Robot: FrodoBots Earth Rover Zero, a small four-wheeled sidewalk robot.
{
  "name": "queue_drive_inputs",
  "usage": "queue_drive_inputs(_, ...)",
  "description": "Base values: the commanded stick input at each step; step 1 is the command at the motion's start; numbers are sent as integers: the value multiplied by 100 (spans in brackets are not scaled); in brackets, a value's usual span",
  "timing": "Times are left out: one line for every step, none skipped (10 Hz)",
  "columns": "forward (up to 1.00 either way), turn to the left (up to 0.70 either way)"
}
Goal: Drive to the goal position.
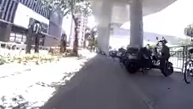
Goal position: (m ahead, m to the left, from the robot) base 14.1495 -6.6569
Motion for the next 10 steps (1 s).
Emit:
queue_drive_inputs(70, 0)
queue_drive_inputs(70, 0)
queue_drive_inputs(70, 0)
queue_drive_inputs(70, 0)
queue_drive_inputs(70, 0)
queue_drive_inputs(70, 0)
queue_drive_inputs(70, 0)
queue_drive_inputs(70, 0)
queue_drive_inputs(70, 0)
queue_drive_inputs(70, 0)
